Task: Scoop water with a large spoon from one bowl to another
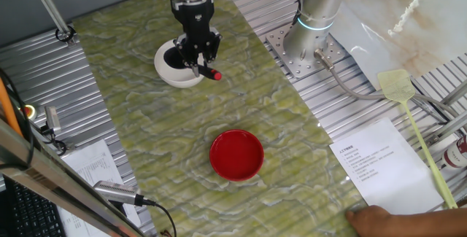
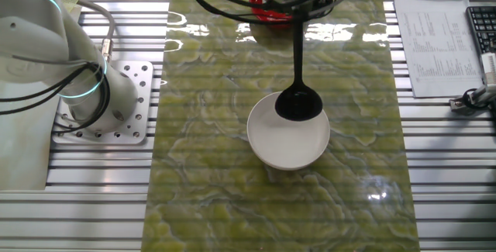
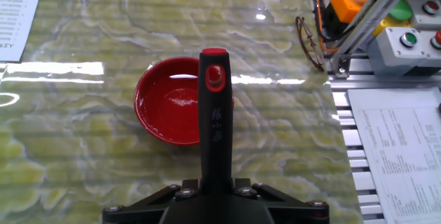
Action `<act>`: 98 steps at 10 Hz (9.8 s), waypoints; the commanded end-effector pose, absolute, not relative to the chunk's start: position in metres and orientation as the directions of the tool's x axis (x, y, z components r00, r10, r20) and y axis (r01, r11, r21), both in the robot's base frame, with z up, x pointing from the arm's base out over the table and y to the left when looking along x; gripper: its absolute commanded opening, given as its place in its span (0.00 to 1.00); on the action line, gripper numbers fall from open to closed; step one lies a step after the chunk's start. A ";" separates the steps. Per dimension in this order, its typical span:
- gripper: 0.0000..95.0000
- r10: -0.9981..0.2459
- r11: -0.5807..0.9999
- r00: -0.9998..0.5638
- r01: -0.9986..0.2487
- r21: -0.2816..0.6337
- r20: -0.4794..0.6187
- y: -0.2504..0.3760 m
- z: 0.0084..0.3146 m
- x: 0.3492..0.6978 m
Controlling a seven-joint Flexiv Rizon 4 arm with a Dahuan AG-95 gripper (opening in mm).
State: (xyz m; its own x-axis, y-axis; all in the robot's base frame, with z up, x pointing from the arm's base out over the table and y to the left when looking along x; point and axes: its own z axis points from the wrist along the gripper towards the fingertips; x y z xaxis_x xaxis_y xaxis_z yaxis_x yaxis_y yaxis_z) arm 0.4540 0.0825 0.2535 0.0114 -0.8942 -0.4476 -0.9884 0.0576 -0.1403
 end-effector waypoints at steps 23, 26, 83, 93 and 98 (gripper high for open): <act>0.00 -0.850 0.102 -0.036 -0.990 -0.097 -0.525 0.090 0.271 0.464; 0.00 -0.852 0.108 -0.048 -0.990 -0.086 -0.522 0.097 0.274 0.467; 0.00 -0.869 0.106 -0.073 -0.994 -0.040 -0.490 0.245 0.263 0.474; 0.00 -0.895 0.030 0.012 -0.996 -0.087 -0.446 0.249 0.261 0.473; 0.00 -0.892 0.017 0.026 -0.996 -0.091 -0.452 0.254 0.259 0.472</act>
State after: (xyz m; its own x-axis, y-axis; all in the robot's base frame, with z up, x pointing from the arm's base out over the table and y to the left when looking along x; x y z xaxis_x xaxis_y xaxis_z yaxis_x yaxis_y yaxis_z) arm 0.4708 0.2538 0.2599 0.0238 -0.8909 -0.4536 -0.9960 0.0180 -0.0877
